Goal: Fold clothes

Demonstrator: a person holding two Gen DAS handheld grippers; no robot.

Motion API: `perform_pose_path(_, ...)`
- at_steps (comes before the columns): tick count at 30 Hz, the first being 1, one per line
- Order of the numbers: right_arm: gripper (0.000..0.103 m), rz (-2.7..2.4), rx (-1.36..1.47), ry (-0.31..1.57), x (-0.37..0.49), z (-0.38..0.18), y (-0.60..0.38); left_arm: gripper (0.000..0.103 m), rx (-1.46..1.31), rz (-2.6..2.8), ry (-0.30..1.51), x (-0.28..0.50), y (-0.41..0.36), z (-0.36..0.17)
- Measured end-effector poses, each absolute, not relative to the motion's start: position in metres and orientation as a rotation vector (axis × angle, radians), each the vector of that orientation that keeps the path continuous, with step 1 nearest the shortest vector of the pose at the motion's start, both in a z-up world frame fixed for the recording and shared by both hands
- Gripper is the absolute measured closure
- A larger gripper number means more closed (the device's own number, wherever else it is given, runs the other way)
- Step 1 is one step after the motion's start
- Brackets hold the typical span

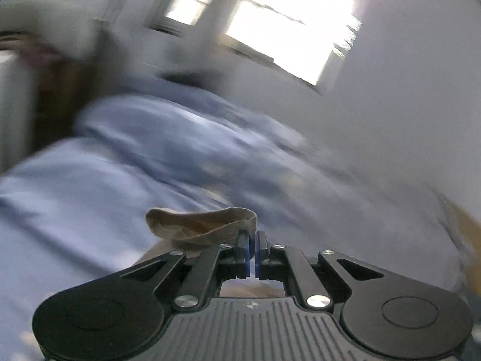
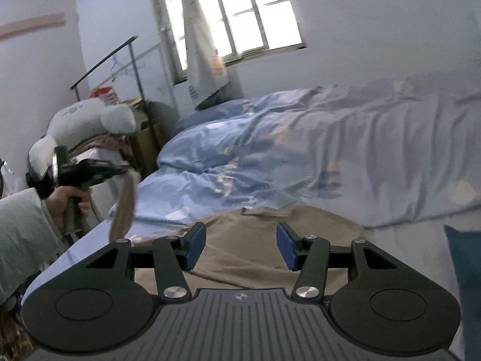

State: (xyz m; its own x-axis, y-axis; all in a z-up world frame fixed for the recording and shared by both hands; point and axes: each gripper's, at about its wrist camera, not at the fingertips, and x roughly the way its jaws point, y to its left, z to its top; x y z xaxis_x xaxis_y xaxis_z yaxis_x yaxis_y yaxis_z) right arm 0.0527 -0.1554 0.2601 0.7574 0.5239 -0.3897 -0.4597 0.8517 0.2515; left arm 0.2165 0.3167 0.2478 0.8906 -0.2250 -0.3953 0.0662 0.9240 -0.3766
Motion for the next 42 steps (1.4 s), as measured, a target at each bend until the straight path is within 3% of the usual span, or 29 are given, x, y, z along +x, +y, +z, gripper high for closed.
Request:
perform_pose_path(7, 0.047, 0.454, 0.290, 0.473, 0.028, 0.225, -0.227, 0.103, -0.165, -0.413, 0.661, 0.267, 0.120, 0.196)
perform_pose_path(12, 0.047, 0.450, 0.437, 0.500, 0.017, 0.193, -0.264, 0.103, -0.085, -0.436, 0.750, 0.279, 0.049, 0.154)
perform_pose_path(19, 0.042, 0.480, 0.522, 0.517, 0.010, 0.159, -0.290, 0.103, -0.094, -0.502, 0.669, 0.270, 0.006, 0.163)
perform_pose_path(25, 0.042, 0.492, 0.572, 0.562, 0.015, 0.133, -0.295, 0.103, 0.082, -0.479, 0.850, 0.252, -0.058, 0.066)
perform_pose_path(28, 0.042, 0.520, 0.566, 0.563, 0.012, 0.131, -0.296, 0.103, 0.086, -0.456, 0.837, 0.240, -0.064, 0.045)
perform_pose_path(38, 0.042, 0.527, 0.559, 0.577, 0.010, 0.122, -0.297, 0.102, 0.082, -0.463, 0.751, 0.220, -0.066, 0.066)
perform_pose_path(39, 0.042, 0.529, 0.561, 0.576, 0.010, 0.122, -0.298, 0.102, 0.102, -0.476, 0.788, 0.223, -0.069, 0.061)
perform_pose_path(42, 0.042, 0.519, 0.556, 0.587, 0.009, 0.120, -0.299, 0.087, 0.157, -0.494, 0.858, 0.224, -0.078, 0.049)
